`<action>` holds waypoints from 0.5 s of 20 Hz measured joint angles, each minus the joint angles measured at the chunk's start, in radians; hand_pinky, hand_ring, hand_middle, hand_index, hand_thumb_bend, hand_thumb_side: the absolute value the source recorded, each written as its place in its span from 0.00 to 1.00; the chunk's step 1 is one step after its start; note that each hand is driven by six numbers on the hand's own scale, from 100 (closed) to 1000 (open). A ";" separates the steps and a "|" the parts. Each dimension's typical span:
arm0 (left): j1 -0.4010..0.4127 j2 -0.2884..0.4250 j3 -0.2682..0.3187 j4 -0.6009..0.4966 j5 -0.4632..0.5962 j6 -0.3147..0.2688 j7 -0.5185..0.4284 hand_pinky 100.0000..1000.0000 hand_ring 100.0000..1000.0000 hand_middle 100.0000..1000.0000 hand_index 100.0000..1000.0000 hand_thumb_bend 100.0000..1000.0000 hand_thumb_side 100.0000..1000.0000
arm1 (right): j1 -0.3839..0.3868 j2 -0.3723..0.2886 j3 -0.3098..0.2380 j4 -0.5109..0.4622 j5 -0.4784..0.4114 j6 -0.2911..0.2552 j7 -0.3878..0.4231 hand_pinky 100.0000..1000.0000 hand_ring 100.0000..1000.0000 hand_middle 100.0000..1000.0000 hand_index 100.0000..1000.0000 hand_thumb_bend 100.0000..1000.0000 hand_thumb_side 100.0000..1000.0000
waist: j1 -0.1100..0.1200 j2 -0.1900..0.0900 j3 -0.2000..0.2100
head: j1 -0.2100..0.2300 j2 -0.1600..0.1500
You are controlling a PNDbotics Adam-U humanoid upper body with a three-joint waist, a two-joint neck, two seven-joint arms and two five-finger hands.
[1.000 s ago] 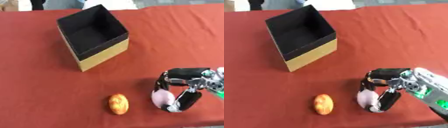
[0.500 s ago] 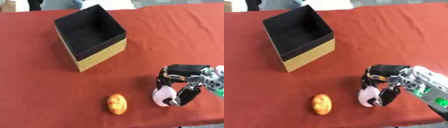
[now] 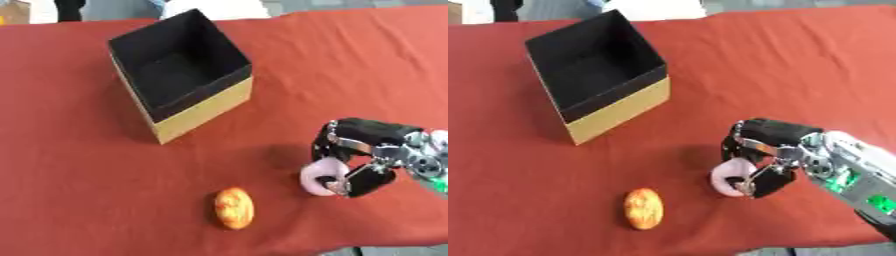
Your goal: Pick up objects on the table and place them in the box.
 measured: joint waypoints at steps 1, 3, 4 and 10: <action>0.000 0.000 0.000 0.000 0.000 0.000 -0.001 0.57 0.92 0.77 0.85 0.00 0.30 | -0.004 0.000 -0.004 0.000 -0.007 0.000 -0.008 0.30 0.31 0.28 0.43 0.00 0.00 | 0.000 0.000 0.000 | 0.000 0.000; 0.000 0.000 0.000 0.000 0.000 -0.001 -0.002 0.57 0.92 0.77 0.85 0.00 0.30 | -0.017 -0.001 -0.015 0.000 -0.018 -0.001 -0.016 0.30 0.31 0.28 0.43 0.00 0.00 | -0.001 -0.001 0.000 | 0.000 0.000; 0.001 0.000 0.000 0.000 0.000 -0.002 -0.003 0.57 0.92 0.77 0.85 0.00 0.30 | -0.026 -0.001 -0.022 0.000 -0.021 -0.002 -0.018 0.30 0.31 0.27 0.43 0.00 0.00 | -0.001 -0.001 0.000 | 0.001 0.000; 0.003 0.000 0.000 0.000 -0.003 -0.002 -0.004 0.57 0.92 0.77 0.85 0.00 0.29 | -0.091 -0.009 -0.075 0.000 -0.042 -0.018 -0.012 0.29 0.30 0.27 0.42 0.00 0.00 | -0.007 -0.007 0.004 | 0.005 0.000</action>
